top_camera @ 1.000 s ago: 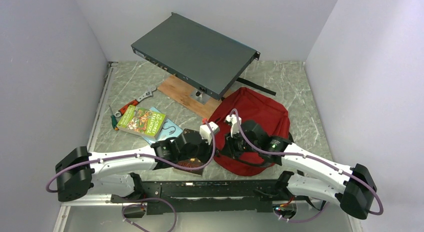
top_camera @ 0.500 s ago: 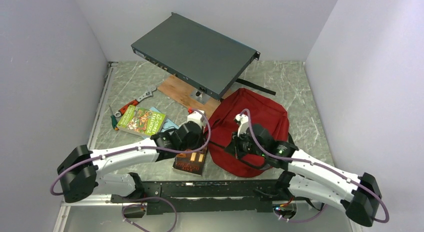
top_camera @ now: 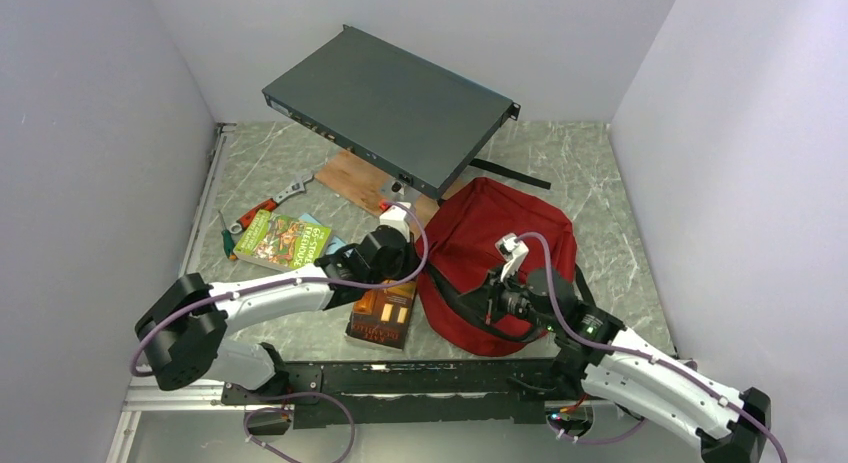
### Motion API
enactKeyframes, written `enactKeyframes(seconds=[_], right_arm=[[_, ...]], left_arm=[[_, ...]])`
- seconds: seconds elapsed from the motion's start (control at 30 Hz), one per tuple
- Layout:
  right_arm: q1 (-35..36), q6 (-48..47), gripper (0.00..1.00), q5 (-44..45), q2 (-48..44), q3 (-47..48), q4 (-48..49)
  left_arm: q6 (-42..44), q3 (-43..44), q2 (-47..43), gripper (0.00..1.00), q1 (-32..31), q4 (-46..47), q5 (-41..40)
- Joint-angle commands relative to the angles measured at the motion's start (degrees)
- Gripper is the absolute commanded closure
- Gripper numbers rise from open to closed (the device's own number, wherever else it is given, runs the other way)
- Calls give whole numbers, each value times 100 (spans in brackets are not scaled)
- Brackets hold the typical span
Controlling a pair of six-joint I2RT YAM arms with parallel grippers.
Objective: Pack the student bag
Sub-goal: Unzip the student bag at the center of the board.
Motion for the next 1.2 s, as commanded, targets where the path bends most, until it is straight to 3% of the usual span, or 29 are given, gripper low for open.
enactKeyframes(seconds=[0.0,0.23,0.43,0.7,0.87,1.03,1.17], right_arm=[[99,-273,100,-883,-770,-8,280],[98,-293,100,869,-2425,196,296],[98,-433,100,181,-1902,534,507],[98,-854,100,-1259,-1036,1025,804],[98,-830,100,-497,-822,1146,377],[98,-731,100,949,-339,1287,-226],[98,-713,100,1264,-188,1244,-149]], left_arm=[[273,-171,301,100,379,909,-932],[-41,-453,427,100,823,1066,-450],[-4,-64,798,100,982,777,-140],[-118,57,982,100,1113,600,-605],[113,-324,546,100,1203,921,65],[122,-1118,-577,64,1203,1201,674],[164,-1600,-1719,39,1210,773,920]])
